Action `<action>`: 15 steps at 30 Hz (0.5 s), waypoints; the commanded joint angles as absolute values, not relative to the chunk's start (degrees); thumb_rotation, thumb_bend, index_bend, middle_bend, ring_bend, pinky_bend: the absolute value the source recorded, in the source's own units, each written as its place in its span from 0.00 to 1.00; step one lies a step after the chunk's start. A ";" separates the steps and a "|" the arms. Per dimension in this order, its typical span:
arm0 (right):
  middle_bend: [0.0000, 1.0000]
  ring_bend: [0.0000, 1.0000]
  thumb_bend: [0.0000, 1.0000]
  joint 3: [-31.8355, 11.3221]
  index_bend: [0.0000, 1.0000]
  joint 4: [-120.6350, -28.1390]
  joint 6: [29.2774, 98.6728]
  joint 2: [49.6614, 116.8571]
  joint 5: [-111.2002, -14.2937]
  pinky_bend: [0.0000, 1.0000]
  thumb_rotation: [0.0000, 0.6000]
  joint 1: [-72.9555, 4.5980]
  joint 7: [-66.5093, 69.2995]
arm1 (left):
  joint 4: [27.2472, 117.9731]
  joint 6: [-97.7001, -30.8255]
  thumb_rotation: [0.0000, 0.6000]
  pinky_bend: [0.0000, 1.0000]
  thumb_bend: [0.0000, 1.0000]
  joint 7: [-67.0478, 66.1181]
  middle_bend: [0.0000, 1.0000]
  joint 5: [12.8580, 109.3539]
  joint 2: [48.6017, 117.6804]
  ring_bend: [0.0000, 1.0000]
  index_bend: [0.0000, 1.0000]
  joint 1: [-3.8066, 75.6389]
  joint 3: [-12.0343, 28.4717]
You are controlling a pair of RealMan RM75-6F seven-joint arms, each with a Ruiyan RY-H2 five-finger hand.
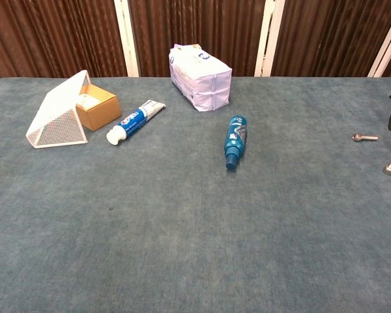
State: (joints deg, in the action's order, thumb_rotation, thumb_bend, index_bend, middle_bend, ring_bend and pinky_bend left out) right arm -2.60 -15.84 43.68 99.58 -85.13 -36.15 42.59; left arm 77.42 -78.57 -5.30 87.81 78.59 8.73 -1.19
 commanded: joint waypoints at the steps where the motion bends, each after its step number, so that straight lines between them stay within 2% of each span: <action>1: 0.05 0.00 0.50 -3.41 0.54 -14.44 41.61 101.03 -84.33 0.00 1.00 -37.78 42.08 | 76.73 -77.84 1.00 0.02 0.42 -5.73 0.00 87.08 79.15 0.00 0.00 9.03 -0.89; 15: 0.05 0.00 0.50 -4.13 0.55 -9.88 35.65 104.62 -83.46 0.00 1.00 -40.45 39.57 | 75.06 -76.08 1.00 0.02 0.42 -6.92 0.00 85.55 80.55 0.00 0.00 9.77 -0.50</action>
